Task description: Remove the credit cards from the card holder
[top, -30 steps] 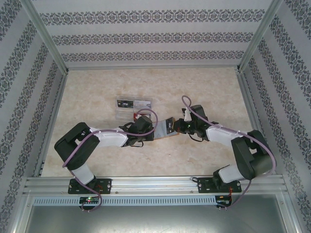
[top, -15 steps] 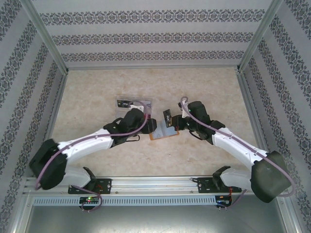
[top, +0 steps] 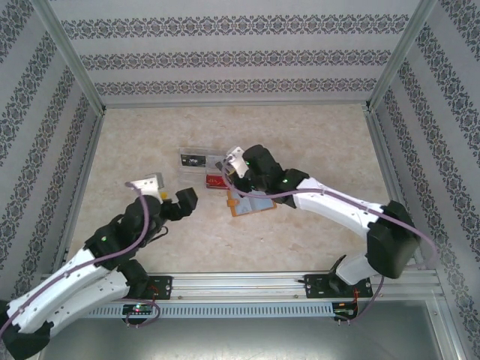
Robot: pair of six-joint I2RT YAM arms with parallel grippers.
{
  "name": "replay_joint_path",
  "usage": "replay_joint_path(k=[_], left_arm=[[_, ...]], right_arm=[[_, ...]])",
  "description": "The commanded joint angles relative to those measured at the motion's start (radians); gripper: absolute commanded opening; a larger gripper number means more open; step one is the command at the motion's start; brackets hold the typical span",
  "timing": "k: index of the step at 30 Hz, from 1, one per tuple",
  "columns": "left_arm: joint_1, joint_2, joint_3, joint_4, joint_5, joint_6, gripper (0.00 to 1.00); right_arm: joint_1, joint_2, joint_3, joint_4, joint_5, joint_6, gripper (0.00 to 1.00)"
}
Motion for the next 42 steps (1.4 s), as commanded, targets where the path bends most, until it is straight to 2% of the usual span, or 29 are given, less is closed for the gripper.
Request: replay_joint_path(k=[1,6,14,23,42], left_arm=[[0.006,-0.051,-0.013,-0.131,-0.064,-0.009,1.00],[0.006,-0.077,-0.004,-0.176,-0.064,-0.014,1.00],[0.006,-0.120,0.036,-0.269,-0.128,-0.052,1.00],[0.006,-0.257,0.017,-0.350,-0.188,-0.100,1.00],[0.006,-0.252,0.005,-0.343,-0.195,-0.085,1.00]], right_arm=[[0.062,0.080,0.104,-0.045,0.117,-0.266,0.00],[0.096,0.208,0.228,-0.041,0.187,-0.485,0.00],[0.083,0.350,0.377,-0.046,0.203,-0.691,0.00],[0.042,0.475,0.501,-0.060,0.158,-0.719,0.00],[0.038,0.609,0.645,-0.139,0.103,-0.672,0.00]])
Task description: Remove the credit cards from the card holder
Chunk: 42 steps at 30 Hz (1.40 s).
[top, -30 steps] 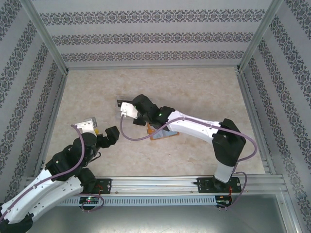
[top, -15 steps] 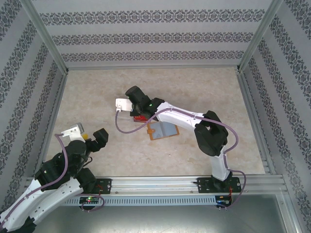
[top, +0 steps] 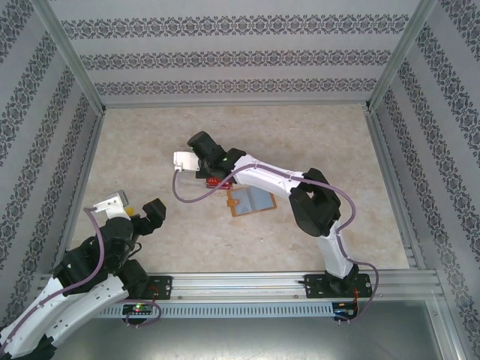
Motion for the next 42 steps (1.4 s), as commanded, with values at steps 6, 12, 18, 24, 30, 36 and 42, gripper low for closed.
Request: replay_joint_path(k=[6,12,18,24,30,36,42], left_arm=[[0.006,0.000,0.001,-0.037,-0.021,-0.005,1.00],[0.006,0.001,-0.001,-0.038,-0.022,-0.004,1.00],[0.006,-0.002,-0.002,-0.032,-0.015,0.002,1.00],[0.006,-0.003,-0.002,-0.029,-0.011,0.004,1.00],[0.006,-0.003,-0.005,-0.016,0.000,0.014,1.00],[0.006,0.011,-0.007,0.012,0.028,0.038,1.00],[0.006,0.070,-0.010,0.070,0.083,0.053,1.00]], right_arm=[[-0.007,0.055,0.056,-0.044,-0.028,0.038,0.00],[-0.013,0.073,0.080,-0.056,-0.024,0.057,0.01],[-0.022,0.123,0.149,-0.041,0.107,0.102,0.24],[-0.027,0.124,0.151,-0.004,0.163,0.134,0.29],[-0.027,0.041,0.086,0.013,0.102,0.191,0.35],[-0.032,-0.116,-0.029,0.040,0.010,0.347,0.45],[-0.086,-0.314,-0.197,0.067,-0.089,0.632,0.45]])
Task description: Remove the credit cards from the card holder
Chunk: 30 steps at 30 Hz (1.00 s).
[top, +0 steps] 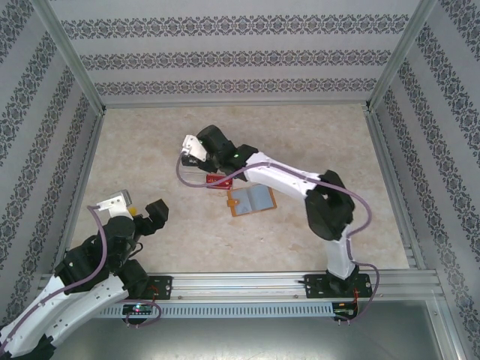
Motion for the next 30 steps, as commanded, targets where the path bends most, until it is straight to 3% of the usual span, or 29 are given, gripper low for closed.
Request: replay_joint_path(k=[1,6,10,17,24,28,30], left_arm=[[0.006,0.042,-0.008,0.065,0.045,0.033,1.00],[0.006,0.121,-0.016,0.153,0.121,0.040,1.00],[0.006,0.207,-0.033,0.243,0.202,0.018,0.98],[0.001,0.409,-0.068,0.444,0.334,-0.046,0.91],[-0.057,0.631,-0.054,0.585,0.349,-0.086,0.77],[-0.095,0.764,-0.028,0.647,0.336,-0.099,0.59],[-0.113,0.827,-0.008,0.665,0.329,-0.106,0.56]], right_arm=[[-0.054,-0.116,-0.080,0.027,-0.107,0.252,0.44],[-0.153,-0.266,-0.262,0.053,-0.288,0.560,0.39],[-0.190,-0.367,-0.401,0.052,-0.362,0.675,0.30],[-0.198,-0.549,-0.669,0.060,-0.238,0.733,0.00],[-0.245,-0.621,-0.866,0.059,-0.124,0.802,0.00],[-0.263,-0.597,-0.931,0.093,-0.077,0.843,0.00],[-0.267,-0.561,-0.934,0.096,-0.071,0.850,0.00]])
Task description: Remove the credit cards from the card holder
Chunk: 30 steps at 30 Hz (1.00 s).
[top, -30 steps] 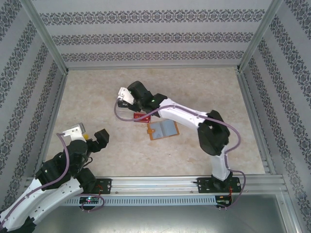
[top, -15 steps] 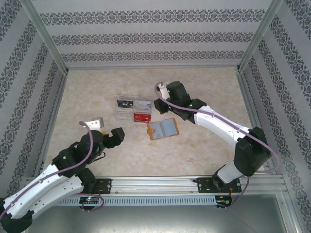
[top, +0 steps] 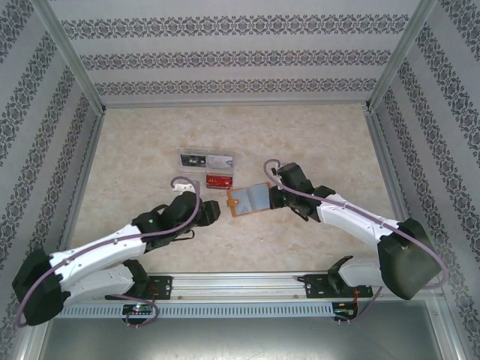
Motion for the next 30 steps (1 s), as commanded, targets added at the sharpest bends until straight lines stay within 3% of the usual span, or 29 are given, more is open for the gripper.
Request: replay_joint_path(k=[1,9,16,30], left_arm=[[-0.033,0.089,0.052,0.094,-0.013,-0.030,0.55],[-0.058,0.291,0.111,0.173,-0.015,-0.044,0.48],[-0.060,0.439,0.167,0.241,0.027,-0.049,0.48],[-0.061,0.585,0.235,0.262,0.037,-0.046,0.47]], right_arm=[[-0.010,0.047,-0.007,0.041,0.053,0.048,0.00],[-0.031,0.130,-0.036,0.118,0.066,0.101,0.00],[-0.052,0.195,-0.041,0.155,0.022,0.124,0.00],[-0.056,0.236,-0.034,0.166,-0.020,0.128,0.00]])
